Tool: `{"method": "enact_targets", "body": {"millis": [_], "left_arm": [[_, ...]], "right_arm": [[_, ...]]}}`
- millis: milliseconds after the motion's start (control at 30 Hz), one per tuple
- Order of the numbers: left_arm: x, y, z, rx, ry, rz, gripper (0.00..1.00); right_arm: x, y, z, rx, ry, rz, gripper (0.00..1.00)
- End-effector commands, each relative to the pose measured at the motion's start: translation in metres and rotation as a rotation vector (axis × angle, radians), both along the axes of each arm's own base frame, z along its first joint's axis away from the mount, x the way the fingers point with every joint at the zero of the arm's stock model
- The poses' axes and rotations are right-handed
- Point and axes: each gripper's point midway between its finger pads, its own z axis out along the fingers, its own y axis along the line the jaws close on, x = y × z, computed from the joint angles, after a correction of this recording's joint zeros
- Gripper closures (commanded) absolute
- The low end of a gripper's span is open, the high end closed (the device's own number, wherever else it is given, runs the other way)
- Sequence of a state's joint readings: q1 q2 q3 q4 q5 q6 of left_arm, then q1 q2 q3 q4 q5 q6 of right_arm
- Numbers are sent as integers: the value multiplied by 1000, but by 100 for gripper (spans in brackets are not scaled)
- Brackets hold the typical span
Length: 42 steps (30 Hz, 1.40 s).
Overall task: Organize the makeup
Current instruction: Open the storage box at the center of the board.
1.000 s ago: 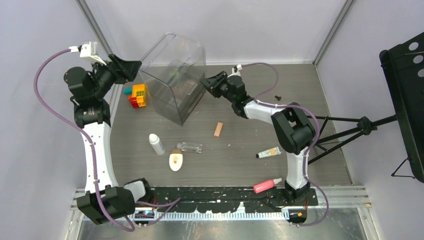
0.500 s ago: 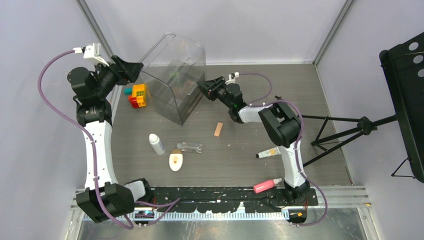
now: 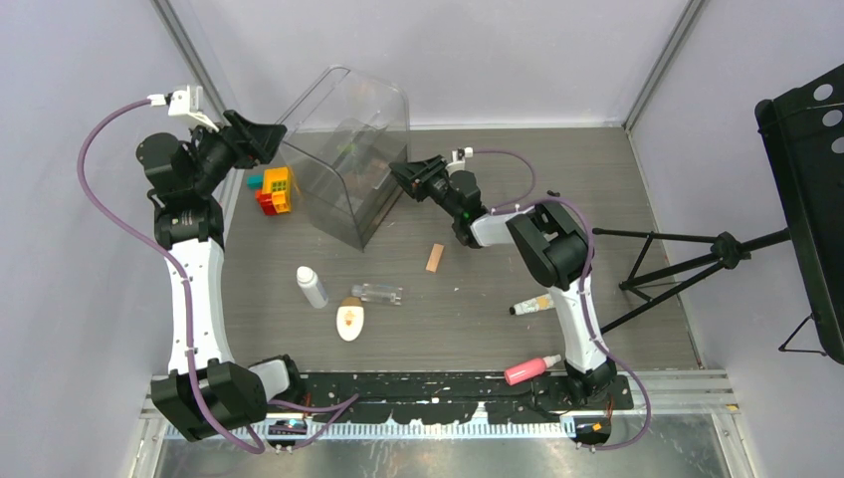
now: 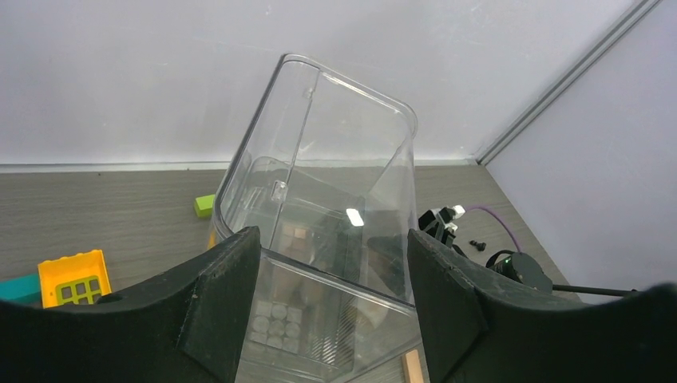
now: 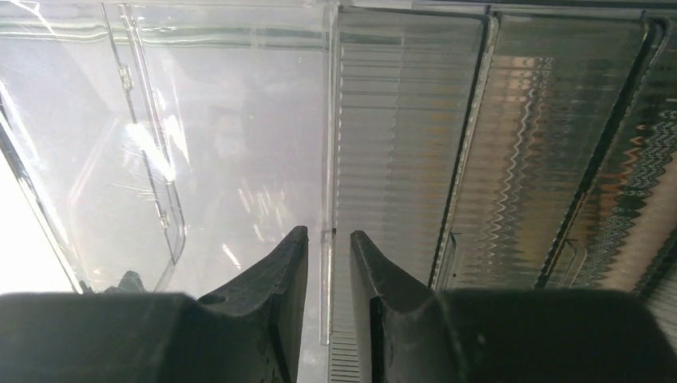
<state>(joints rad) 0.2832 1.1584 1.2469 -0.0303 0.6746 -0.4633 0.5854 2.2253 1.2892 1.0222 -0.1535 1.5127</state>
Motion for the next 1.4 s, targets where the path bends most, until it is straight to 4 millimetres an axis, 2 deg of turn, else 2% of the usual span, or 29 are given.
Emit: {"method": "enact_targets", "body": {"millis": [0,233,400,733,967,1367], "left_arm": [[1,-2,12,22,-62,-11,30],[0,-2,11,25,-62,-9,30],[-1,-2,11,25,-63,-8,30],[-1,-2,10,25,-62,-7,30],[-1,-2,10,26,-63,-6,29],[-2,-2,11,26,-65,-6,29]], "right_arm": [[-3,8,33,83,-79,24,70],[-6,6,49,117,-112,23,84],[-11,2,72,108,-159,16,89],[-27,-8,118,90,-253,7,89],[-33,-11,134,84,-282,3,88],[-48,-22,189,100,-370,-8,79]]}}
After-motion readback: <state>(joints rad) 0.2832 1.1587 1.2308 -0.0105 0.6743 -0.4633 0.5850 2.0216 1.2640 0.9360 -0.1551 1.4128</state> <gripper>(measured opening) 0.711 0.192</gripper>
